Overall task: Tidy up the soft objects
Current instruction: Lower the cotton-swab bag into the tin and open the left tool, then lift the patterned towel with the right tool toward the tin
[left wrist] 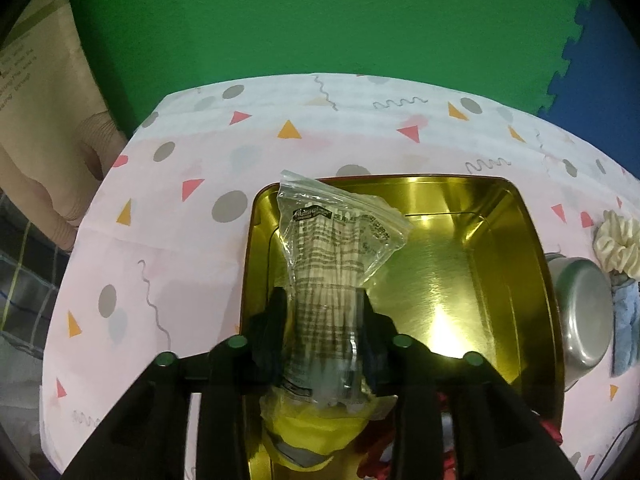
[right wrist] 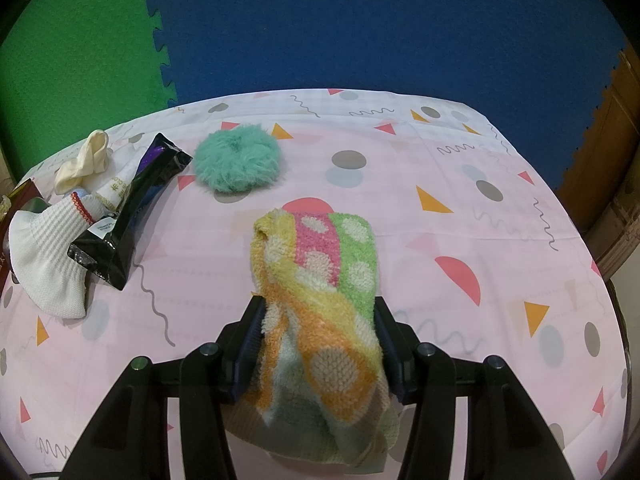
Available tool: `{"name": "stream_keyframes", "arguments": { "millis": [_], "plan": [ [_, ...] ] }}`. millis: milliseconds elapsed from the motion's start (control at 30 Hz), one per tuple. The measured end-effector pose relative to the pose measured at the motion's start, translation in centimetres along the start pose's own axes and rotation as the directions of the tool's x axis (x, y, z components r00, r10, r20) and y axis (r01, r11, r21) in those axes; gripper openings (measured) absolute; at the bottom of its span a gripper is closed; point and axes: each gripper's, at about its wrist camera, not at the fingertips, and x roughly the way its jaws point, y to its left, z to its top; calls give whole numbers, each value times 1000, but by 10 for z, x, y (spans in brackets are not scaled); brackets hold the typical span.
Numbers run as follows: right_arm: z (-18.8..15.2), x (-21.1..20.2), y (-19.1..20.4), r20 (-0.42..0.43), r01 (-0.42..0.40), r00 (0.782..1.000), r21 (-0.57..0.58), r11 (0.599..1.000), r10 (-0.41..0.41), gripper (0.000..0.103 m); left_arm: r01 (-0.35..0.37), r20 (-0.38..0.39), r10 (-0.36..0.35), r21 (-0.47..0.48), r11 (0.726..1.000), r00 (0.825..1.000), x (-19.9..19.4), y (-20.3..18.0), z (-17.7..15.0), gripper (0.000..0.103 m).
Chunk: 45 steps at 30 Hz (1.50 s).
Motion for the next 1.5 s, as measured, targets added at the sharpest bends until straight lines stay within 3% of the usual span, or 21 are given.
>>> {"name": "stream_keyframes", "arguments": {
  "millis": [233, 300, 333, 567, 833, 1000, 1500],
  "plan": [
    [0, 0, -1, 0, 1, 1000, -1, 1000, -1, 54, 28, -1, -28, -5, 1000, 1000, -5, 1, -3, 44],
    [0, 0, 0, 0, 1, 1000, 0, 1000, -1, 54, 16, 17, -16, 0, 1000, 1000, -10, 0, -4, 57],
    [0, 0, -1, 0, 1, 1000, 0, 1000, -1, 54, 3, 34, -3, 3, 1000, 999, -14, -1, -5, 59],
    [0, 0, 1, -1, 2, 1000, 0, 1000, -2, 54, 8, 89, -7, -14, 1000, 996, -40, -1, -11, 59],
    [1, 0, 1, -2, 5, 1000, -1, 1000, -5, 54, -59, 196, 63, -25, 998, 979, -83, -20, -45, 59],
    [1, 0, 0, -2, 6, 1000, -3, 1000, -6, 54, -19, 198, 26, -40, 999, 980, -93, -29, -69, 60],
    [1, 0, -3, -5, 15, 1000, -4, 1000, -16, 54, -42, 228, 78, -158, 987, 971, -102, -25, -110, 63]
  ]
}}
